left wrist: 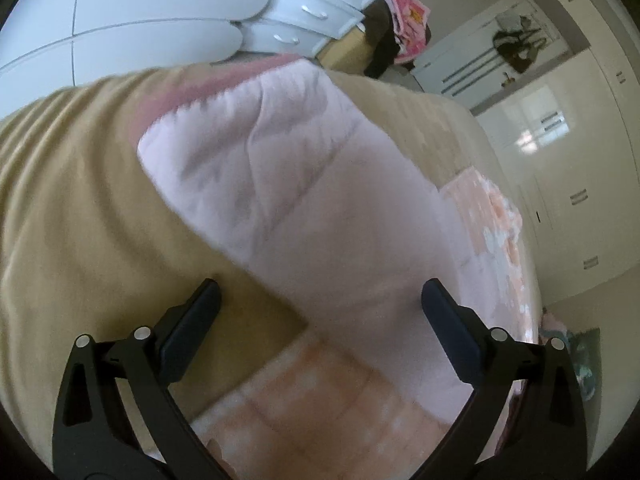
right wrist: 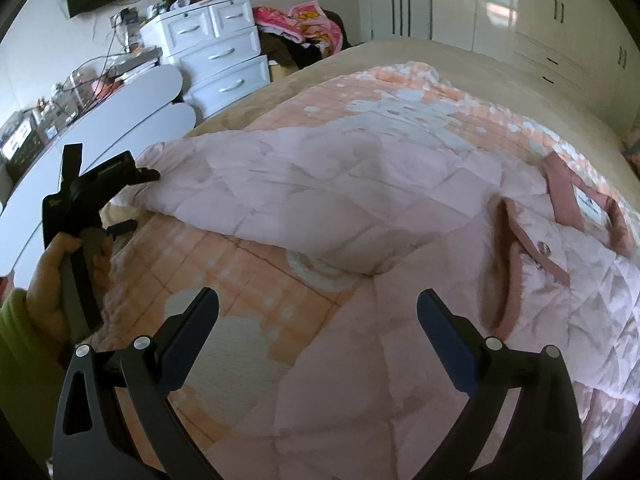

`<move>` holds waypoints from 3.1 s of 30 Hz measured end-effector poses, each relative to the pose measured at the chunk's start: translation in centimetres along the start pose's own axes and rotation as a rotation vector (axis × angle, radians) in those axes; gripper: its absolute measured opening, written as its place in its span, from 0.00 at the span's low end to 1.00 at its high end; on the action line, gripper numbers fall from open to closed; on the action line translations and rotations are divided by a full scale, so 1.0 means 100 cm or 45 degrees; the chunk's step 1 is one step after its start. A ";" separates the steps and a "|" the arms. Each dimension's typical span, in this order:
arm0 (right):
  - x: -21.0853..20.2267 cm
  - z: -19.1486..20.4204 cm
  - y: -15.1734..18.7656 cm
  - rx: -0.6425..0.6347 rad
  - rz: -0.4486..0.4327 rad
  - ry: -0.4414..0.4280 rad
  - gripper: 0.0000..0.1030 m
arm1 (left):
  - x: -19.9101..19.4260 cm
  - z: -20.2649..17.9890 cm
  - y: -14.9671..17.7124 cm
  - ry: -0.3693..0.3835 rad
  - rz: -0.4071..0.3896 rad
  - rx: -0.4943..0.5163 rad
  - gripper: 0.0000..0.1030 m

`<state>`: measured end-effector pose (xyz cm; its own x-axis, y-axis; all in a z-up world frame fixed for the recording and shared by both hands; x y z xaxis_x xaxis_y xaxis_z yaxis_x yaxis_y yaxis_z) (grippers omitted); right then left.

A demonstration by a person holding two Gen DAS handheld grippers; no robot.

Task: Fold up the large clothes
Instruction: 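Grasp the sleeve cuff with the left tool, then lift the held sleeve up off the bed with the left tool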

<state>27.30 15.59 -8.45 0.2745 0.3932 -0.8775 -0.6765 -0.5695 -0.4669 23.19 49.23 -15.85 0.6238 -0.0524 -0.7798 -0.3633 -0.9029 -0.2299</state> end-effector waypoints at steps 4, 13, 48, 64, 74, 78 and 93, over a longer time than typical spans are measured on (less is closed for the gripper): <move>-0.007 -0.020 0.007 0.049 -0.007 0.012 0.96 | 0.002 -0.002 -0.019 -0.029 -0.037 -0.015 0.40; -0.035 -0.050 0.019 0.145 -0.041 -0.008 0.96 | -0.062 -0.051 -0.019 0.005 -0.244 0.150 0.12; -0.217 -0.135 0.089 0.427 -0.373 0.027 0.96 | -0.198 -0.270 0.108 0.222 -0.390 0.720 0.10; -0.244 -0.182 0.130 0.567 -0.428 0.026 0.96 | -0.196 -0.333 0.172 0.268 -0.369 0.921 0.10; -0.254 -0.216 0.155 0.674 -0.459 -0.003 0.96 | -0.185 -0.372 0.217 0.286 -0.345 1.044 0.10; -0.260 -0.228 0.162 0.691 -0.471 0.012 0.96 | -0.179 -0.385 0.236 0.294 -0.329 1.077 0.10; -0.263 -0.264 0.187 0.765 -0.471 -0.010 0.96 | -0.139 -0.428 0.300 0.313 -0.238 1.193 0.10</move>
<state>25.49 -24.47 3.05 0.5557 0.4908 -0.6710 -0.8007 0.0988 -0.5908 33.22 4.62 12.98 0.8151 -0.1263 -0.5654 -0.5791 -0.2080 -0.7883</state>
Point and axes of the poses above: each gripper's, at about its wrist camera, not at the fingertips, and x roughly the way its jaws point, z to its left, y to its underside, the point moved 8 cm from there along x, roughly the way its jaws point, and after that the axes turned 11 degrees about z, right-handed, at the moved point
